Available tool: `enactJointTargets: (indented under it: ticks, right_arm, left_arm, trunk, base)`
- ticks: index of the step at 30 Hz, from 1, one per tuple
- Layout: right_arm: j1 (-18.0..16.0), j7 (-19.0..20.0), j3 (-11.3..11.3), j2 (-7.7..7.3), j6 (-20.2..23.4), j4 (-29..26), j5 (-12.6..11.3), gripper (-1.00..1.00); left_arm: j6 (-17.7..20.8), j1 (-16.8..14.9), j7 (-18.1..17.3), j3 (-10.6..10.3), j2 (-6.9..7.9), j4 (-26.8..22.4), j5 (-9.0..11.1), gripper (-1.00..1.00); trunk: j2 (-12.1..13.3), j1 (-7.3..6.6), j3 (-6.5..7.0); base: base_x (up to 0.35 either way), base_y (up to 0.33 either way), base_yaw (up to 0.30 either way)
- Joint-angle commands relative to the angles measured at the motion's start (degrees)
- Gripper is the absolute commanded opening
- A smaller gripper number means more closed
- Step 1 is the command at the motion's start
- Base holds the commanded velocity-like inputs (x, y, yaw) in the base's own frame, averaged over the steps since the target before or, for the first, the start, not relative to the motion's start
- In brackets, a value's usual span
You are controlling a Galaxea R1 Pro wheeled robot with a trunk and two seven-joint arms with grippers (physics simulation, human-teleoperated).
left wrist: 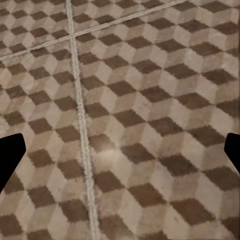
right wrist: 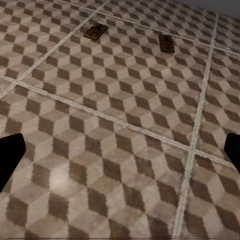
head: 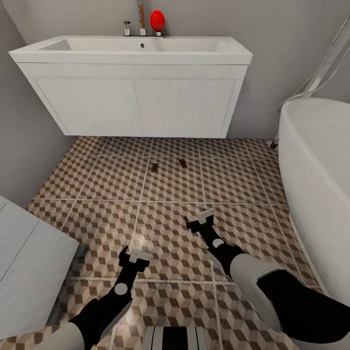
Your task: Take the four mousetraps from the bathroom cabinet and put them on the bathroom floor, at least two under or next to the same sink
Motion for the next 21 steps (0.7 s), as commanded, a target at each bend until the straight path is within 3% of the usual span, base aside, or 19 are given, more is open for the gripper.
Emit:
enactJointTargets:
  ticks: [1,7,8,21]
  right_arm:
    - [0.2,-0.4,0.0,0.01,-0.1,0.1,0.6,1.0]
    - [1.2,-0.3,0.0,0.0,-0.2,0.1,0.6,1.0]
    - [1.4,-0.3,0.0,0.0,-0.2,0.1,0.6,1.0]
    - [2.1,-0.3,0.0,0.02,-0.2,0.1,0.6,1.0]
  left_arm:
    - [-1.7,0.2,0.5,-0.5,0.14,0.2,0.6,1.0]
    - [-12.3,1.4,0.5,-0.5,0.36,2.0,0.7,1.0]
    - [-15.8,1.6,0.5,-0.5,0.41,3.3,0.7,1.0]
    - [-19.5,1.9,0.5,-0.5,0.5,7.0,0.8,1.0]
  trunk:
    - [0.4,-0.23,0.15]
    - [2.8,-1.55,1.23]
    - [3.2,-1.77,1.41]
    - [8.4,-4.63,3.74]
  base:
    - [0.0,0.0,0.0]
    - [0.0,0.0,0.0]
    - [0.0,0.0,0.0]
    - [0.0,0.0,0.0]
